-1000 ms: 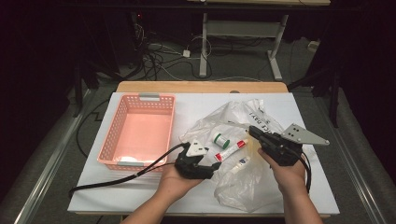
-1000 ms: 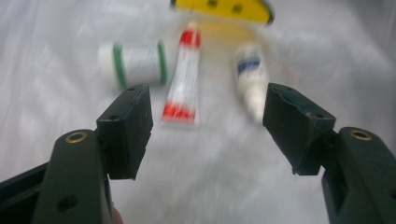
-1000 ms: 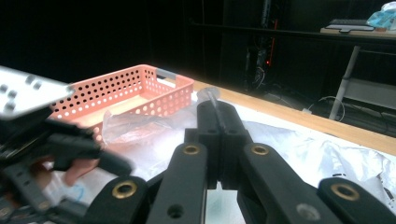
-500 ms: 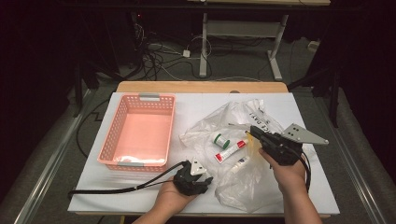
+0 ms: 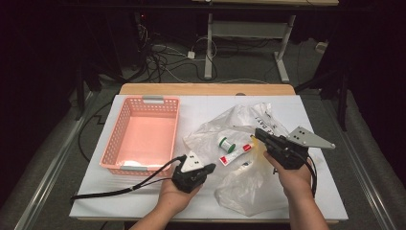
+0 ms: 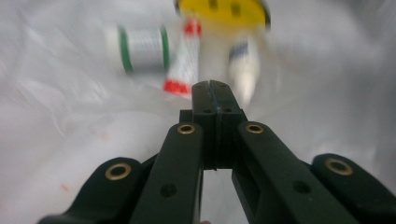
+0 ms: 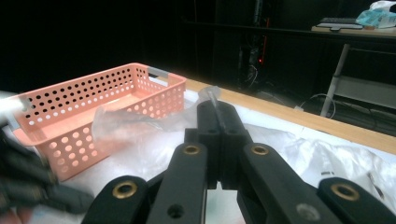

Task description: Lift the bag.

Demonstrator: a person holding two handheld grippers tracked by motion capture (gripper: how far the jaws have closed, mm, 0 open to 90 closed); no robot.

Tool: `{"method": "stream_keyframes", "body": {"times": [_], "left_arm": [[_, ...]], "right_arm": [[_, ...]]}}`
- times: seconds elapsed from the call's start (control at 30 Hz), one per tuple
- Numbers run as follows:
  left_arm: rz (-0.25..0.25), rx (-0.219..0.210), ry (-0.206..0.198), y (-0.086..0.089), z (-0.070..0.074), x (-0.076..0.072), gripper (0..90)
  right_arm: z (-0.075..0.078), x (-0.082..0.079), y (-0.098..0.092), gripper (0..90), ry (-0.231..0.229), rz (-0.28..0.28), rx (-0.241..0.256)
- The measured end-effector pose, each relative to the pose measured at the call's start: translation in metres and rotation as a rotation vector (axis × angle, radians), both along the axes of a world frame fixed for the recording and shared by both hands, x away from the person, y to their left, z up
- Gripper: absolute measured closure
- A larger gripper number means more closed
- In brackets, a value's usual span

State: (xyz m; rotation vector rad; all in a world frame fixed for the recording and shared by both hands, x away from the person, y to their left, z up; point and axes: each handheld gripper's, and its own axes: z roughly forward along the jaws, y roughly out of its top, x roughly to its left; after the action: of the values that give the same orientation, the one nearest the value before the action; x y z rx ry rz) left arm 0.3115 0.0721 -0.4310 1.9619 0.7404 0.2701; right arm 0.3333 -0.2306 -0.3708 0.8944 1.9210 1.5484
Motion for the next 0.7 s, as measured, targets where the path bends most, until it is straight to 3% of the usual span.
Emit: {"method": "stream_keyframes", "body": {"times": [0.13, 0.3, 0.4, 0.53, 0.7], "left_arm": [[0.038, -0.082, -0.092, 0.008, 0.027, 0.003, 89.4], [0.067, -0.159, -0.184, 0.012, 0.067, 0.009, 89.3], [0.075, -0.192, -0.247, 0.011, 0.096, 0.014, 89.3], [0.084, -0.231, -0.316, 0.01, 0.132, 0.022, 89.3], [0.09, -0.26, -0.389, 0.005, 0.164, 0.026, 89.3]], "right_arm": [[0.005, 0.001, 0.002, 90.0, -0.018, -0.002, 0.017], [0.029, 0.007, 0.004, 90.0, -0.082, -0.022, 0.052], [0.047, 0.021, 0.005, 90.0, -0.096, -0.054, 0.07], [0.077, 0.035, -0.001, 90.0, -0.152, -0.101, 0.093], [0.114, 0.041, -0.011, 90.0, -0.214, -0.142, 0.137]]}}
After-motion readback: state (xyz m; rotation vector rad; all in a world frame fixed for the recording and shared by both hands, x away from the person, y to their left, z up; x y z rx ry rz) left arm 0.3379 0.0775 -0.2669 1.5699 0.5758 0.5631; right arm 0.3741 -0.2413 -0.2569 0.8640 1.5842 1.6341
